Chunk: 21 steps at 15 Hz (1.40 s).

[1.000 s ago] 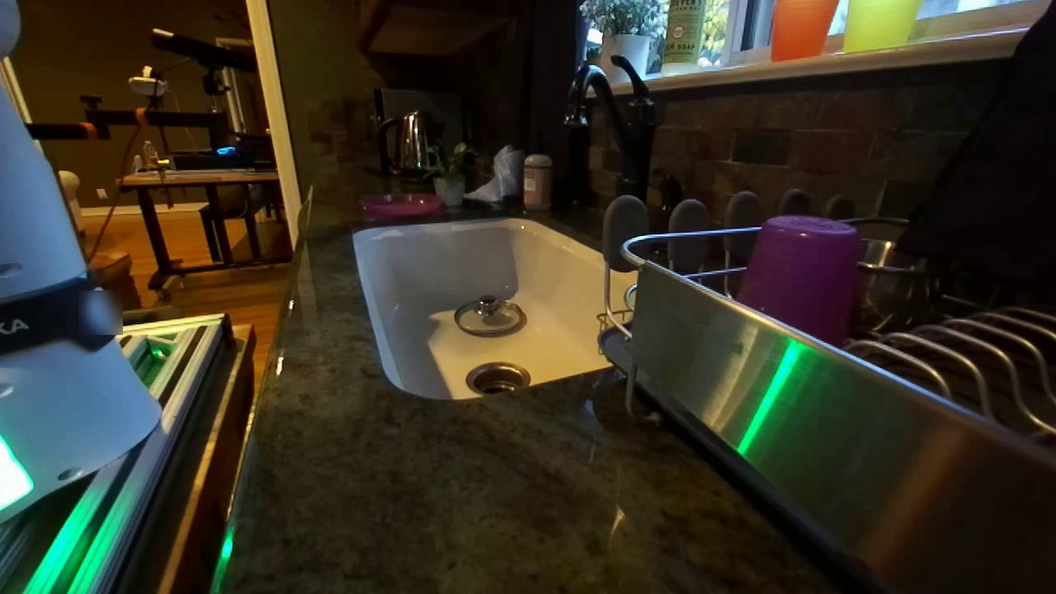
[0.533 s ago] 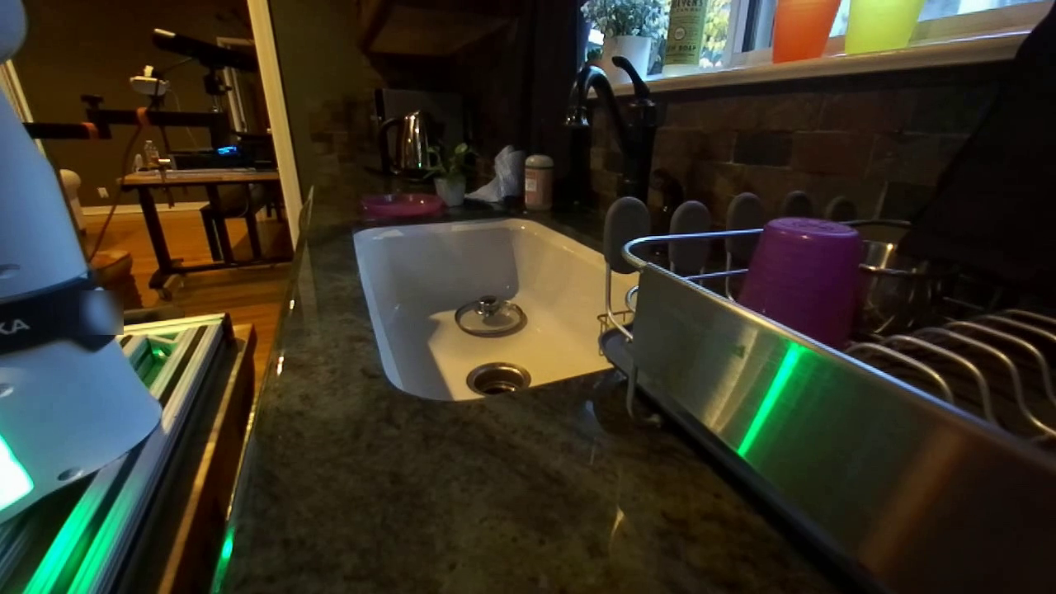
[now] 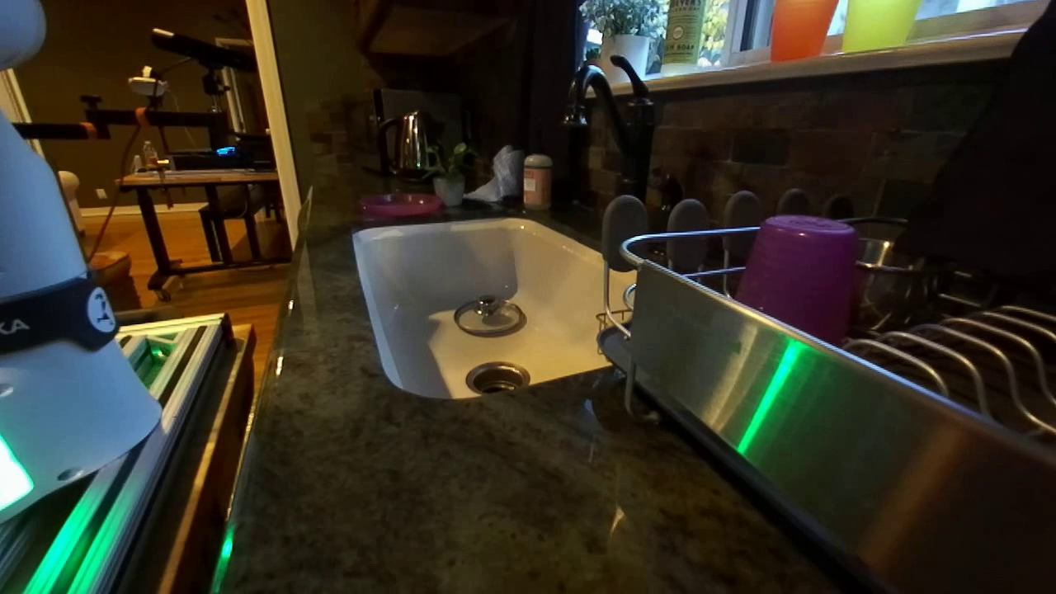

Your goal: Pick up the folk and put it in the dish dryer

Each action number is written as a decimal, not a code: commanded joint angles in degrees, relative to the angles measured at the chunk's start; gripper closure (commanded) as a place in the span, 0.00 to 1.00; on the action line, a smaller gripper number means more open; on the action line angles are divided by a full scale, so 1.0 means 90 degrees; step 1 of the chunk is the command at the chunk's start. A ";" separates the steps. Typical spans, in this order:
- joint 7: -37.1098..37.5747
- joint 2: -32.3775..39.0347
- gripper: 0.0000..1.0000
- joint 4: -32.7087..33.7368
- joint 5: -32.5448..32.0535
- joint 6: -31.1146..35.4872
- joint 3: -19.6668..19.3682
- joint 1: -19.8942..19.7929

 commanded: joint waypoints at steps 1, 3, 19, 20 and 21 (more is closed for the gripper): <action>-0.0833 0.0684 0.98 0.0385 -0.0225 0.0771 -0.0382 -0.0585; -0.0575 0.0413 0.90 0.0160 -0.0092 0.0689 -0.0214 -0.0702; -0.0281 0.3202 0.98 0.1158 -0.1490 0.2432 -0.0468 -0.1930; -0.0204 0.3348 0.98 0.1294 -0.1686 0.2422 -0.0472 -0.1970; -0.0132 0.3484 0.98 0.1415 -0.1880 0.2408 -0.0473 -0.2003</action>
